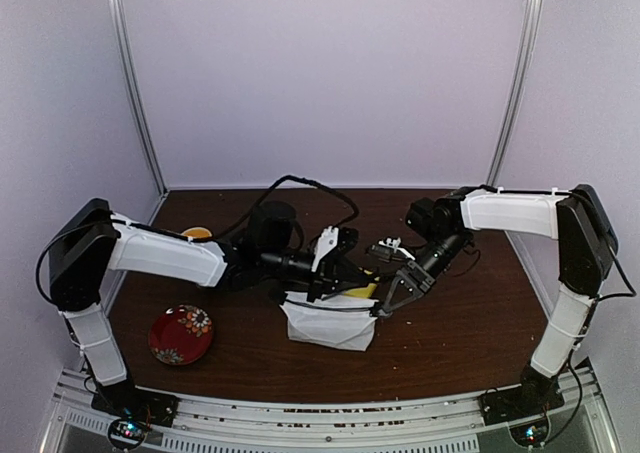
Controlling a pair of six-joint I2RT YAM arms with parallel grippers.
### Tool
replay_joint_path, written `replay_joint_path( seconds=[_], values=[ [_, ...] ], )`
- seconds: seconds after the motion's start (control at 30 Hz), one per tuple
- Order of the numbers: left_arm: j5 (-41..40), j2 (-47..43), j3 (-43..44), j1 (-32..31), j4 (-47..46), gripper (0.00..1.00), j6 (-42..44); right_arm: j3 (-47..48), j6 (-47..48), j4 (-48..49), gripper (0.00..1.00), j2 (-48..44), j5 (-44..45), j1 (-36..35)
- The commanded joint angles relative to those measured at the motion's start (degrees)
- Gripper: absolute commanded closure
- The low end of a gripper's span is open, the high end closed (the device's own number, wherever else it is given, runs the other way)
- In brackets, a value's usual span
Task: Sort the hair-cutting tools
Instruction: Place the scissors in the kit bag.
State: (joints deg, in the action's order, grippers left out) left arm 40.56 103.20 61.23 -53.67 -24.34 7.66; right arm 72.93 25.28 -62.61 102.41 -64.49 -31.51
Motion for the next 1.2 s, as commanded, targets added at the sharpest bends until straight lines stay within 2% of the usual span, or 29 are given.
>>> replay_joint_path(
  seconds=[0.0,0.17,0.33,0.57,1.17],
  values=[
    [3.23,4.26,1.59,0.32,-13.71,1.0,-8.04,1.54,1.33,-1.46,1.0,-0.36,-0.64,-0.12],
    [3.83,6.17,0.1,0.32,-22.73,1.0,-15.24,1.25,1.43,-1.13,1.0,-0.81,-0.27,-0.02],
    [2.63,4.82,-1.48,0.19,-26.33,1.0,-18.64,1.34,1.49,-1.2,1.0,-0.43,-0.28,0.02],
    [2.21,2.47,-1.41,-0.45,-19.77,1.0,-16.45,1.64,1.69,-1.51,1.0,-0.44,-0.29,0.04],
    [2.16,5.75,-4.82,-0.69,-19.76,1.0,-14.12,1.6,1.9,-1.67,1.0,-0.64,0.18,0.12]
  ],
)
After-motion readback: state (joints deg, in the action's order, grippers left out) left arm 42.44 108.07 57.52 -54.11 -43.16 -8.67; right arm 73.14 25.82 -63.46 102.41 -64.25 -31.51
